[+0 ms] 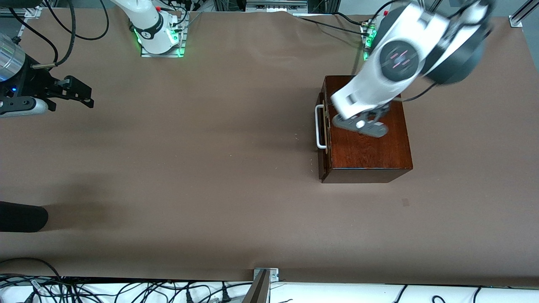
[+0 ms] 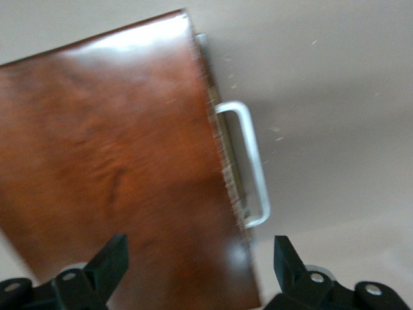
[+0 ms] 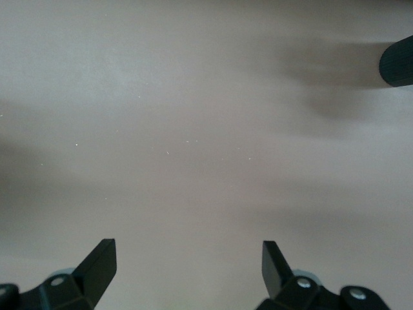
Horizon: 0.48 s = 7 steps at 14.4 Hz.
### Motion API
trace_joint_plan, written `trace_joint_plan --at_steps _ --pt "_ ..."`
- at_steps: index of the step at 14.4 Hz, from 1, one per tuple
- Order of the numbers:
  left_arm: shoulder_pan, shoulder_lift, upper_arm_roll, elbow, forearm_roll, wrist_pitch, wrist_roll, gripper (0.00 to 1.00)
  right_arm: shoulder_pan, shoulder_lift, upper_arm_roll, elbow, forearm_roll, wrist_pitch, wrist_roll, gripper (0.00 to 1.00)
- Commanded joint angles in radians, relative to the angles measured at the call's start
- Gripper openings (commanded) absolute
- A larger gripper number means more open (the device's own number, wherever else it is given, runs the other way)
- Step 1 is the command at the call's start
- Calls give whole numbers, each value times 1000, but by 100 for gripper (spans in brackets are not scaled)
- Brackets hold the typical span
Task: Open drawer, take yellow block, close drawer
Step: 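Move the left gripper to the white drawer handle of the box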
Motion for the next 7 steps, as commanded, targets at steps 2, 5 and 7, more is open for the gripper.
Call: trace_joint_plan --at_steps 2,5,7 --pt "-103 154 4 109 50 90 -152 100 3 -8 2 -1 -15 -6 3 100" --pt "-110 188 4 101 74 117 -215 100 3 -8 2 -1 -15 -6 4 100" --pt "-142 188 7 58 78 115 -302 100 3 -8 2 -1 -15 -6 4 100"
